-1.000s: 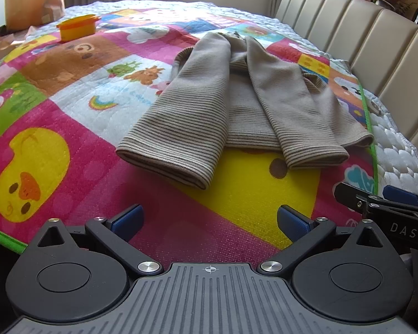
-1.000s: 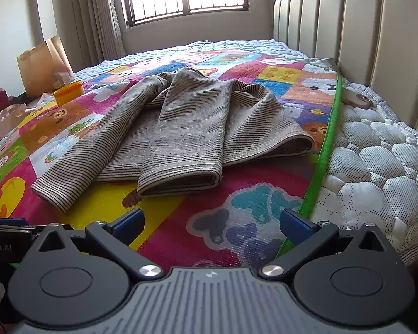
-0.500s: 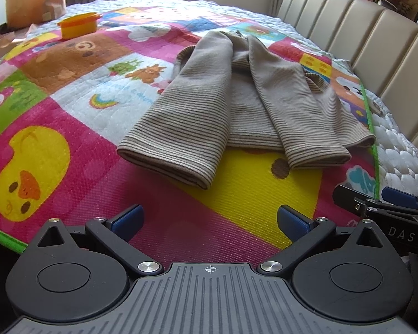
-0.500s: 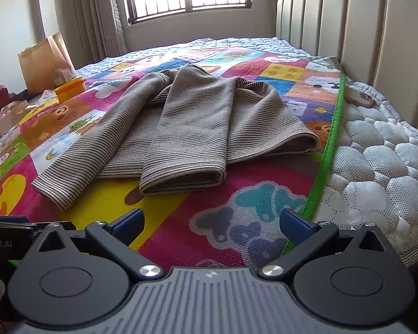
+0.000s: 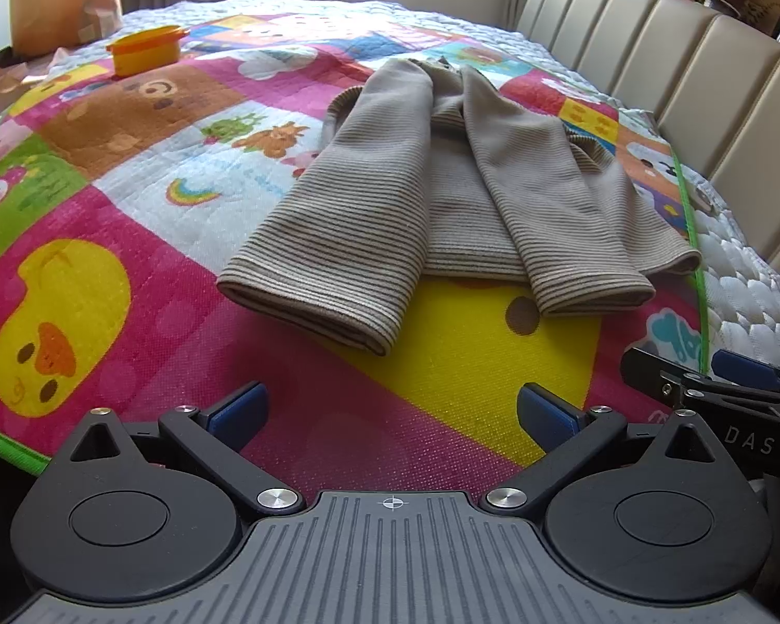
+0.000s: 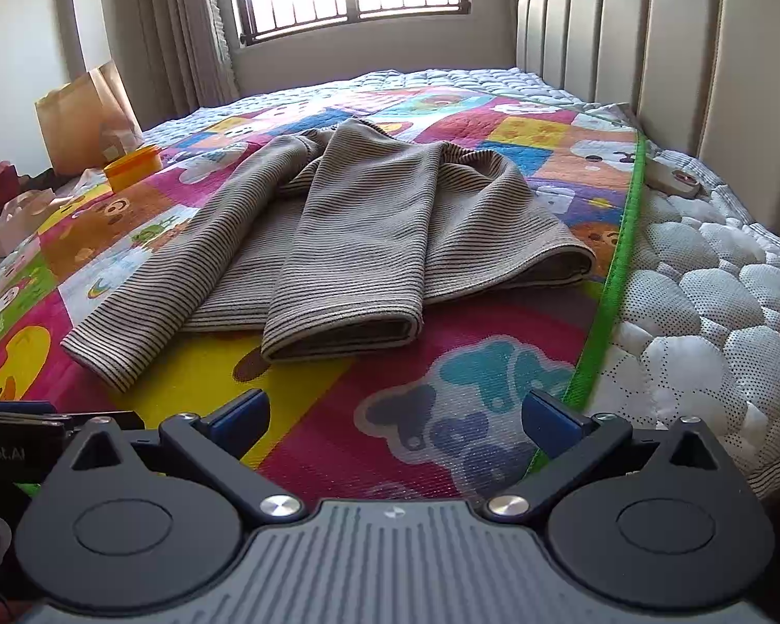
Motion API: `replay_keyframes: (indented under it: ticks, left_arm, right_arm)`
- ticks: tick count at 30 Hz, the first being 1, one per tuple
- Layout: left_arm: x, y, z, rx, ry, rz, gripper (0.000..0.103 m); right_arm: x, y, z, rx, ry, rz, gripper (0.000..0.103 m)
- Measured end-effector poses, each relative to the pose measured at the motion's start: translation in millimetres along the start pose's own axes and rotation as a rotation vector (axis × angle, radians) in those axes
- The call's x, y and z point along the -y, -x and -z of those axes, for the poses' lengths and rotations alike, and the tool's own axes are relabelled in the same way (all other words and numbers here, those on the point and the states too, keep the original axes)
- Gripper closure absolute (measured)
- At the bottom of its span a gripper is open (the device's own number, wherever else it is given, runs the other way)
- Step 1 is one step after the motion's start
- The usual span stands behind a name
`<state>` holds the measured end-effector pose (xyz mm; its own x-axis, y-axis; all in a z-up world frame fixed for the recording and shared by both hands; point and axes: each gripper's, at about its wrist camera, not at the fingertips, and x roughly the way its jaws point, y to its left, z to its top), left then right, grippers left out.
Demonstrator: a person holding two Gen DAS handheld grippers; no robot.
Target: Fold clothes
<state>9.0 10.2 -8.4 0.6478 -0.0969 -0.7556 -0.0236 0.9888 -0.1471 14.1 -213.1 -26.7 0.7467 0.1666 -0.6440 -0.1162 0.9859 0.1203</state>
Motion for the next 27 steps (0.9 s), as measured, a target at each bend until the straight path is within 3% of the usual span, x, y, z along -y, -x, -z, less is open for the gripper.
replay_keyframes:
  ticks: [27]
  left_arm:
    - [-0.6,-14.3,-3.3,-0.027,-0.002,-0.007,0.0]
  right_arm:
    - [2.8,-11.2,1.2,-0.025,-0.005,-0.003,0.0]
